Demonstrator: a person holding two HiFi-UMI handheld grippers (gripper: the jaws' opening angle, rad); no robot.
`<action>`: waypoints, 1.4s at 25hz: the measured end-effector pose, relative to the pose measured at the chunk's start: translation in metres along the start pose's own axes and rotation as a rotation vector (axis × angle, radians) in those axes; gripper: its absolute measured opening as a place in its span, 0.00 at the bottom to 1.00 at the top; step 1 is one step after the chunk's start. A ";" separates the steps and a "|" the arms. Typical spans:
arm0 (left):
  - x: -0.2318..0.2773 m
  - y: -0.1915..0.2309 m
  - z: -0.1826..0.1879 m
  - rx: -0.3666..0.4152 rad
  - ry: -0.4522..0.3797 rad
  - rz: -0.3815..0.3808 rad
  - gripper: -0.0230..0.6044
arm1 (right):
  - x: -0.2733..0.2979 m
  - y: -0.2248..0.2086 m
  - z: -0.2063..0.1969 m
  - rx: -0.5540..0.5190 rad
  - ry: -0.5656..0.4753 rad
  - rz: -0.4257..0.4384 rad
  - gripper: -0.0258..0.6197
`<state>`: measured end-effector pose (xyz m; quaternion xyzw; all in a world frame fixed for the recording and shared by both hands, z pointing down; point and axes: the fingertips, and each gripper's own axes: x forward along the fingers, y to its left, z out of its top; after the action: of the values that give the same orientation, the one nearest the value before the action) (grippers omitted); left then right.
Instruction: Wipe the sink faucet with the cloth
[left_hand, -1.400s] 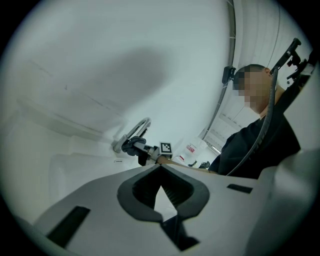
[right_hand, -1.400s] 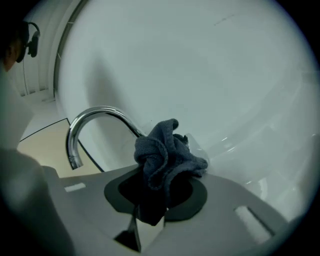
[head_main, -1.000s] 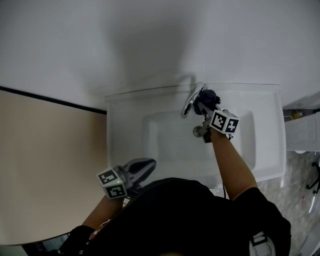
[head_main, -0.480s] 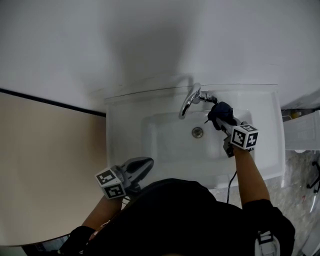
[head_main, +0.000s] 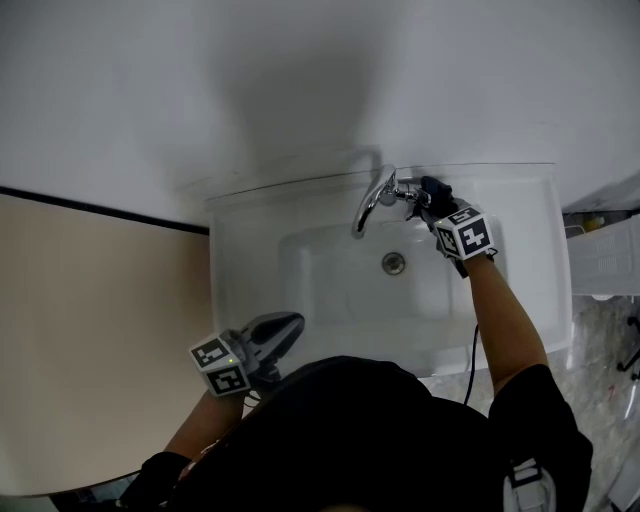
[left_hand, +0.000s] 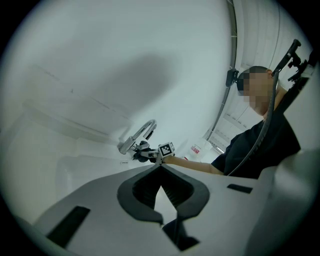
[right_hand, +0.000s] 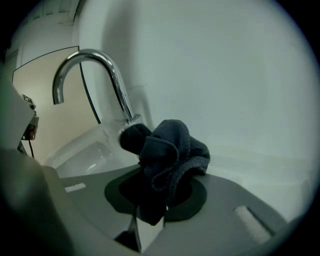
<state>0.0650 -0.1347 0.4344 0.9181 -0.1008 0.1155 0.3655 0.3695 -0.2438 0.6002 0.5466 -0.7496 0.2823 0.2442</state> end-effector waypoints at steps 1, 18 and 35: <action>0.000 0.001 0.000 -0.002 0.002 0.002 0.03 | 0.009 0.000 -0.005 -0.006 0.025 0.000 0.15; 0.008 0.003 0.003 -0.003 0.003 -0.024 0.03 | -0.014 0.016 0.010 -0.201 0.059 0.005 0.15; -0.013 0.007 0.006 -0.014 -0.049 -0.007 0.03 | -0.082 0.094 0.008 0.083 -0.157 0.179 0.15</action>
<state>0.0519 -0.1419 0.4311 0.9185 -0.1072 0.0908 0.3696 0.3027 -0.1712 0.5244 0.5076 -0.7999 0.2901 0.1355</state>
